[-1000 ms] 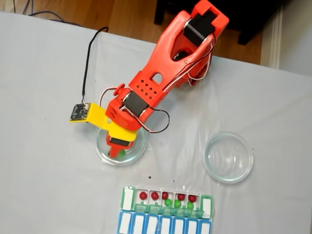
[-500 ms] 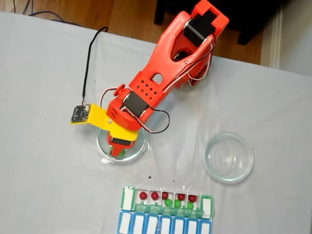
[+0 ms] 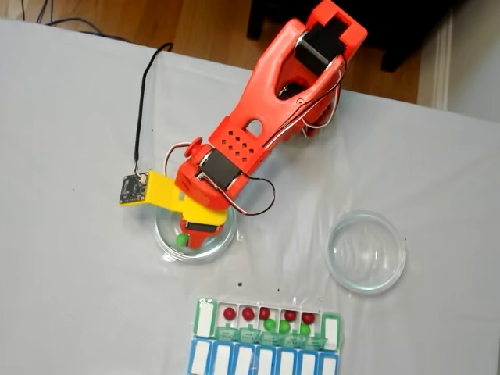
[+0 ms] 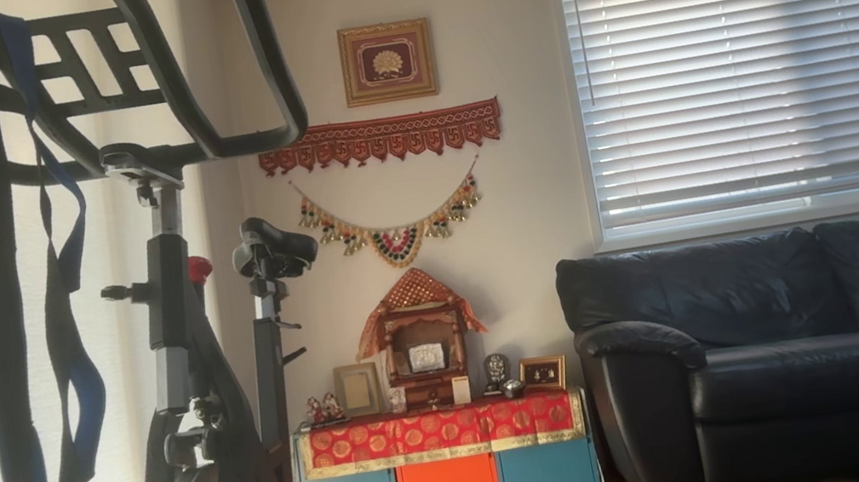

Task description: Sort medicines into box.

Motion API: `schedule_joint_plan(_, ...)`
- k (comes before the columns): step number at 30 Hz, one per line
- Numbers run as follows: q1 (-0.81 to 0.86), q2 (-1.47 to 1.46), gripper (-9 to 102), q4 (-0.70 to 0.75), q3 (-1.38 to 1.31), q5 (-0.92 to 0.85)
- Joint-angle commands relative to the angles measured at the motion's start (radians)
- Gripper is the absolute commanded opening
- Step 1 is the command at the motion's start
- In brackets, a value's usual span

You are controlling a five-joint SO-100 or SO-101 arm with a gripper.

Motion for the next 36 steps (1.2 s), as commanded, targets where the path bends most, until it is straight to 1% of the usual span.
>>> schedule_joint_plan(1, -0.012, 0.029, 24, -0.009, -0.060, 0.014)
schedule_joint_plan(13, -0.037, 0.005, 26, -0.072, -0.029, 0.035)
schedule_joint_plan(24, -0.051, -0.025, 25, -0.054, -0.026, -0.002)
schedule_joint_plan(36, -0.060, -0.028, 27, -0.074, -0.012, 0.008)
